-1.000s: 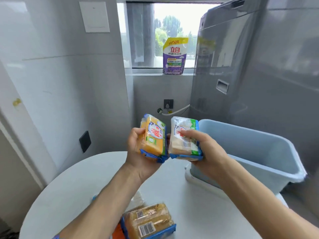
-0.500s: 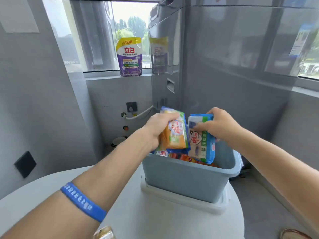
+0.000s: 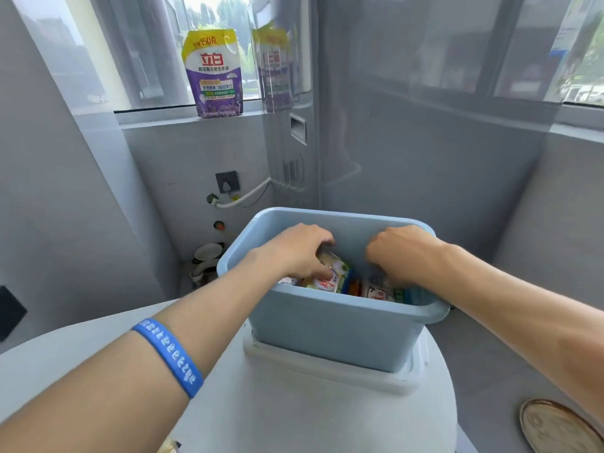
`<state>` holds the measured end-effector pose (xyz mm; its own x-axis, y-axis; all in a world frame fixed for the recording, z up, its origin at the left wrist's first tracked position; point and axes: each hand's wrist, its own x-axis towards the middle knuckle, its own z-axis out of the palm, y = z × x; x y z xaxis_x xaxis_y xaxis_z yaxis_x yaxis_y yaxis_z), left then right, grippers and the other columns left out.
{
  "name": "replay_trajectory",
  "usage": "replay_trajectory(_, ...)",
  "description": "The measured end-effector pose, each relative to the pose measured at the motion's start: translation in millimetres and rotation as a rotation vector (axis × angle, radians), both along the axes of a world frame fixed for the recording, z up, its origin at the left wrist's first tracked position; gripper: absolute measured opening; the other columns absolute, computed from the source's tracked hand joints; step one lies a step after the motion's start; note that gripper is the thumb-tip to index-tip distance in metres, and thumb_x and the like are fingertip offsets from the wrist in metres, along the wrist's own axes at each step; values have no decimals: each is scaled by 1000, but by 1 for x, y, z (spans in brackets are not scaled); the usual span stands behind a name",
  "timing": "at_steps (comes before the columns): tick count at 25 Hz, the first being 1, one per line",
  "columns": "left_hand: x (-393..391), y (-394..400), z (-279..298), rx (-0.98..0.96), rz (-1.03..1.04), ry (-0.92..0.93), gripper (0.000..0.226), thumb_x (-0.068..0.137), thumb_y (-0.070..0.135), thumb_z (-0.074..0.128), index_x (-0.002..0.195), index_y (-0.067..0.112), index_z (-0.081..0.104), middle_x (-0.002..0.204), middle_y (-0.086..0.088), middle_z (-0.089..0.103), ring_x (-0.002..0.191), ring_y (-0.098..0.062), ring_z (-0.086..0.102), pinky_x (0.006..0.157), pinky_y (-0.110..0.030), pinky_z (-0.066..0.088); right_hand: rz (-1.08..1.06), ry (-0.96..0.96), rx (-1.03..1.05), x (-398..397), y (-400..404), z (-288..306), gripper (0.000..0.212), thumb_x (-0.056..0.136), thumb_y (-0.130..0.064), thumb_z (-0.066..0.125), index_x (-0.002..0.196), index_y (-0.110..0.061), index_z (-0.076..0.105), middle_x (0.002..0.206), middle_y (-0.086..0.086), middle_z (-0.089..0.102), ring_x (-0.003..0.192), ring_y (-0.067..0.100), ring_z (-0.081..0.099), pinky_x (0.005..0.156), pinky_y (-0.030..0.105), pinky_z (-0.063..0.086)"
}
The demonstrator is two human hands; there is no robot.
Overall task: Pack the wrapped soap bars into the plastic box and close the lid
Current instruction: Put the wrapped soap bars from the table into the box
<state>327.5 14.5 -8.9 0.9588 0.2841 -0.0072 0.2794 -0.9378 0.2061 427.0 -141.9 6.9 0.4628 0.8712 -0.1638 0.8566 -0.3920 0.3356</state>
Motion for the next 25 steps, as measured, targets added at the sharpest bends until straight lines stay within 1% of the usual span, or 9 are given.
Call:
replay_trajectory(2, -2, 0, -1, 101, 20, 59, 43, 71, 30, 81, 111, 22, 68, 110, 3, 67, 99, -22, 62, 84, -37, 52, 8, 11, -28, 3, 1, -3, 18, 82, -29, 66, 99, -28, 67, 103, -4, 66, 91, 24, 64, 63, 31, 44)
replay_trajectory(5, -8, 7, 5, -100, 76, 197, 27, 72, 26, 82, 97, 27, 76, 101, 7, 73, 94, -17, 65, 84, -34, 54, -7, 124, 52, 4, 1, 2, 18, 81, -34, 66, 99, -33, 66, 97, -6, 61, 93, 23, 62, 69, 33, 50)
replay_trajectory(9, -33, 12, 23, -286, 23, 288, 23, 85, 22, 69, 107, 26, 75, 104, 9, 74, 97, -14, 66, 83, -25, 51, 8, 310, 254, -8, -2, 11, 11, 83, -31, 65, 93, -28, 70, 86, -13, 61, 91, 18, 61, 79, 35, 52)
replay_trajectory(12, -81, 11, 34, -341, 94, -126, 25, 87, 15, 61, 107, 23, 74, 97, 11, 71, 92, -6, 64, 91, -25, 49, 28, 392, 487, -47, -1, 30, 7, 83, -23, 66, 86, -24, 73, 81, -10, 69, 86, 19, 64, 78, 33, 52)
replay_trajectory(14, -136, 16, 35, -381, 206, -465, 24, 84, 12, 59, 100, 21, 76, 91, 10, 71, 86, -6, 66, 85, -23, 51, 106, 402, 654, -90, 7, 40, 8, 83, -18, 65, 83, -19, 73, 80, -4, 72, 80, 22, 64, 77, 34, 51)
replay_trajectory(16, -191, 21, 27, -355, 310, -542, 24, 83, 12, 58, 98, 21, 76, 88, 10, 71, 84, -6, 67, 75, -19, 51, 194, 437, 735, -135, 17, 42, 10, 84, -16, 63, 81, -17, 72, 75, -3, 72, 75, 23, 64, 73, 34, 52)
replay_trajectory(20, -298, 39, -15, -238, 503, -185, 29, 82, 27, 62, 110, 25, 70, 111, 6, 71, 94, -10, 65, 81, -26, 50, 448, 510, 348, -233, 45, 9, 16, 87, -34, 65, 101, -28, 68, 96, -12, 71, 95, 19, 65, 80, 31, 51)
replay_trajectory(23, -351, 48, -38, -248, 581, 186, 73, 71, 54, 71, 136, 28, 50, 139, 3, 53, 120, -19, 54, 98, -36, 45, 507, 545, -65, -288, 55, -35, 66, 77, -49, 73, 136, -35, 46, 130, -9, 61, 117, 19, 55, 94, 36, 46)
replay_trajectory(25, -369, 48, -42, -335, 554, 322, 97, 64, 60, 76, 146, 28, 35, 149, 3, 42, 131, -20, 43, 105, -37, 39, 564, 423, -74, -304, 56, -64, 80, 71, -49, 76, 139, -32, 37, 126, -4, 60, 113, 23, 56, 90, 39, 46)
